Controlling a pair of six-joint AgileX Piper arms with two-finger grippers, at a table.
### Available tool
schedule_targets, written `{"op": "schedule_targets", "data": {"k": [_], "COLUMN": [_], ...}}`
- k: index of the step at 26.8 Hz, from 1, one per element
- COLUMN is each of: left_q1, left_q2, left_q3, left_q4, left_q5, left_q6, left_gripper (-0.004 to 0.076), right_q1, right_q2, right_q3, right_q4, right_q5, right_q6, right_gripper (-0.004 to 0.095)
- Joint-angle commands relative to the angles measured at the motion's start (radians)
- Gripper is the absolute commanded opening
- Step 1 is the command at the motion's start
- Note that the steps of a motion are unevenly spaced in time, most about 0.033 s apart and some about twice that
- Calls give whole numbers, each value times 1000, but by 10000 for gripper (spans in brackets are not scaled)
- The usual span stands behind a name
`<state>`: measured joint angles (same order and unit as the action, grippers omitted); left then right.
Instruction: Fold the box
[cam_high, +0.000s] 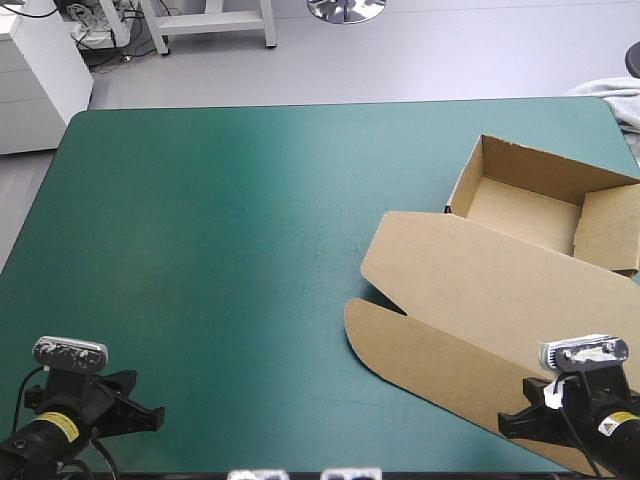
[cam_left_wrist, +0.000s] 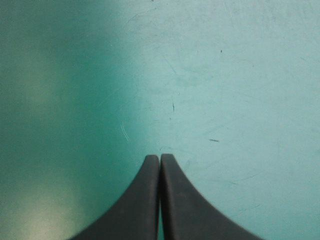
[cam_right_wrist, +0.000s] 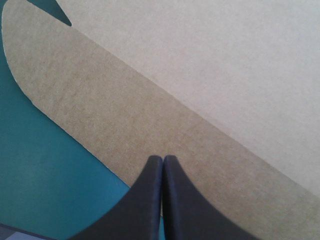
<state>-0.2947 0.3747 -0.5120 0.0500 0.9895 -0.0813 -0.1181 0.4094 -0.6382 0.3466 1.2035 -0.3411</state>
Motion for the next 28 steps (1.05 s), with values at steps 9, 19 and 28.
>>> {"op": "schedule_targets", "data": {"k": [9, 19, 28], "left_q1": [-4, -4, -4], "left_q2": [8, 8, 8], "left_q3": [-24, -24, -24], "left_q4": [-3, -3, -8], "left_q5": [-61, -61, -56], "left_q6": [3, 3, 3], "left_gripper": [-10, -10, -10], "right_q1": [4, 4, 4], "right_q2": [-105, -105, -105], "right_q3": [137, 137, 137], "right_q4": [55, 45, 45], "right_q5": [-138, -122, -122], "right_q6": [-48, -48, -48], "right_gripper": [-17, -17, -17]}}
